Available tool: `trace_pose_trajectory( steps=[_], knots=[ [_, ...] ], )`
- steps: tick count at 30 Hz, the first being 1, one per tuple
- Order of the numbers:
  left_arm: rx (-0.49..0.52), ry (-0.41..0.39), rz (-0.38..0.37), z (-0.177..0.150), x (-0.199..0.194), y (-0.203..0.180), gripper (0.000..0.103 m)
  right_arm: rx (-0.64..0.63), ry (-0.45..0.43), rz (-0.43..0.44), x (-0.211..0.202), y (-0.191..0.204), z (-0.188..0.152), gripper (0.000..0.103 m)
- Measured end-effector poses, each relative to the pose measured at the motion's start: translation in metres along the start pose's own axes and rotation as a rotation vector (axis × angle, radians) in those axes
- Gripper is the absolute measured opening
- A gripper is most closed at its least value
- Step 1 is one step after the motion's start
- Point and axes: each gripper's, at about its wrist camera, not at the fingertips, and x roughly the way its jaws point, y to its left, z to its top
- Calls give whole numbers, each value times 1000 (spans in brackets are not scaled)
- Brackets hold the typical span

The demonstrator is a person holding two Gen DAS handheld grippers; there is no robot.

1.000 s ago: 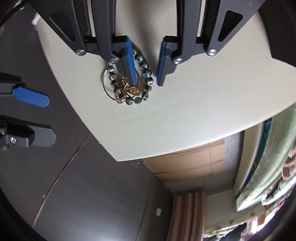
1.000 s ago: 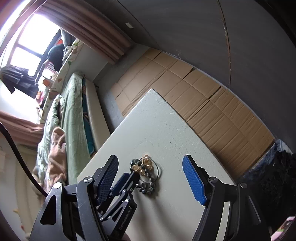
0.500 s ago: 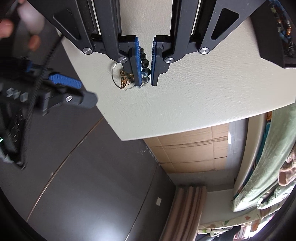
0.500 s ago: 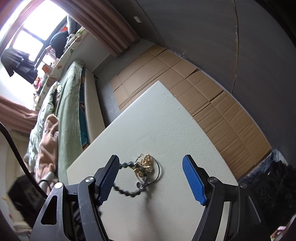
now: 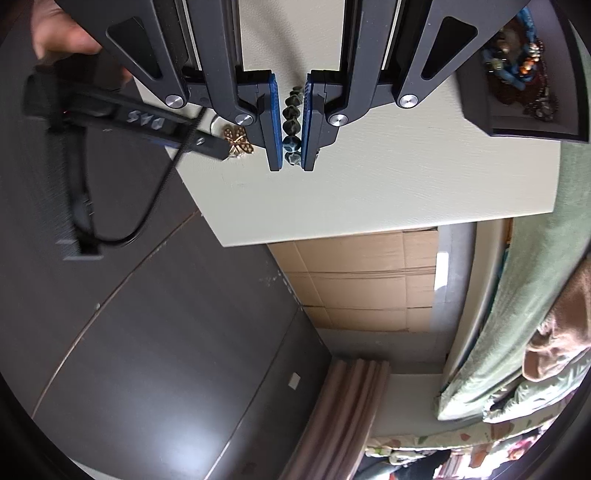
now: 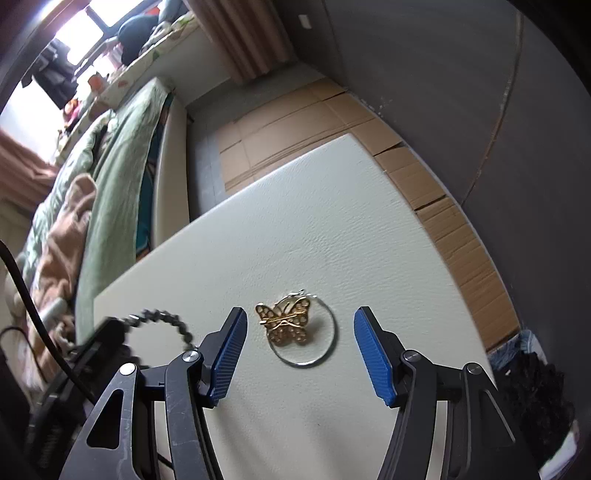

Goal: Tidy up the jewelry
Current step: 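Lift the dark bead bracelet with the left gripper while the right reaches the gold butterfly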

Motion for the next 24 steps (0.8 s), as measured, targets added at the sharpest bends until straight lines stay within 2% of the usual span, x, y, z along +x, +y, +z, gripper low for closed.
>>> trace_pose_trajectory(
  steps=[10, 17, 19, 20, 24],
  knots=[
    [-42, -37, -8, 4, -22, 17, 10, -74, 42, -29, 19, 20, -5, 56],
    [-62, -51, -7, 6, -29, 25, 10, -176, 21, -155, 25, 40, -8, 55],
    [-71, -55, -4, 6, -32, 27, 10, -215, 15, -209, 25, 45, -10, 43],
    [-76, -58, -3, 6, -35, 29, 10, -235, 9, -241, 24, 47, -12, 41],
    [-87, -75, 0, 4, -45, 33, 10, -213, 13, -202, 17, 42, -12, 41]
  ],
)
